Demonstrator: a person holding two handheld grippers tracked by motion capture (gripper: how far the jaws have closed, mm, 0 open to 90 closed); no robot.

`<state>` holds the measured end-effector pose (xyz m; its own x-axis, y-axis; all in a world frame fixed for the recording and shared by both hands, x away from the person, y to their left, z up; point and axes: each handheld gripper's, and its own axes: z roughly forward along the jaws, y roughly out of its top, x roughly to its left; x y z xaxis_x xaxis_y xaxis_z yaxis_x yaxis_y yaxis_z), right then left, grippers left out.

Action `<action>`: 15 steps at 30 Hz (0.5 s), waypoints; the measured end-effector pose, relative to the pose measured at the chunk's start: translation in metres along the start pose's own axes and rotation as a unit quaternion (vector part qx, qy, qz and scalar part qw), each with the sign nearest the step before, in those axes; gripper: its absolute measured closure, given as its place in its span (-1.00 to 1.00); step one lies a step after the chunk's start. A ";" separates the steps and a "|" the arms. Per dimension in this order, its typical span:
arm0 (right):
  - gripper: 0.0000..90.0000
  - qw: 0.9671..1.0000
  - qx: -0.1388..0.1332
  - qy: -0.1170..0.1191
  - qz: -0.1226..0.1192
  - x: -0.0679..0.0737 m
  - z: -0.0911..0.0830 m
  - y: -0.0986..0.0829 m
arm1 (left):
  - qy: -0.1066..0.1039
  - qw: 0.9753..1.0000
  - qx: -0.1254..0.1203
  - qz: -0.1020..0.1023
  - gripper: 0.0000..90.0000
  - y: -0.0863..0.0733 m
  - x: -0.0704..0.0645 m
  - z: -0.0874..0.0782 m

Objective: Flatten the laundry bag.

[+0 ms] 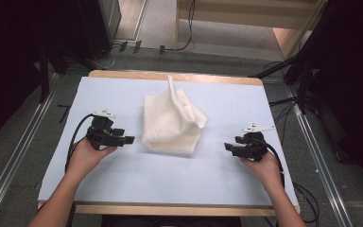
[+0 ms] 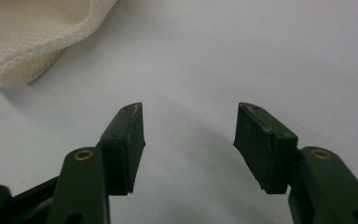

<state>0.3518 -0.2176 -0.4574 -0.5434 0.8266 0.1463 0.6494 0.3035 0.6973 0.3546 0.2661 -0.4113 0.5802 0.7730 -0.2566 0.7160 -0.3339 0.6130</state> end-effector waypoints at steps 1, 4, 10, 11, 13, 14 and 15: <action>-0.02 1.000 -0.001 0.001 0.001 0.000 0.000 0.000 | 0.000 1.000 0.000 0.000 -0.15 0.000 0.000 0.000; -0.02 1.000 -0.001 0.003 -0.003 0.001 0.000 0.000 | 0.005 1.000 -0.002 0.002 -0.17 0.000 -0.001 0.000; -0.03 1.000 0.005 0.008 0.000 0.002 0.002 0.000 | 0.006 1.000 -0.004 0.007 -0.17 0.000 -0.002 0.000; -0.03 1.000 0.004 0.009 0.001 0.002 0.001 0.000 | 0.005 1.000 -0.005 0.006 -0.17 0.000 -0.002 0.000; -0.03 1.000 0.005 0.008 0.001 0.002 0.001 0.000 | 0.001 1.000 -0.006 0.005 -0.17 0.000 -0.002 0.001; -0.03 1.000 0.005 0.009 0.001 0.002 0.001 0.000 | 0.001 1.000 -0.005 0.006 -0.17 0.000 -0.003 0.000; -0.03 1.000 0.006 0.009 0.001 0.002 0.001 0.000 | 0.001 1.000 -0.005 0.006 -0.17 0.000 -0.003 0.001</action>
<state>0.3517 -0.2153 -0.4578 -0.5515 0.8186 0.1604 0.6563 0.3071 0.6892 0.3534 0.2637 -0.4109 0.5882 0.7700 -0.2474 0.7052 -0.3386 0.6230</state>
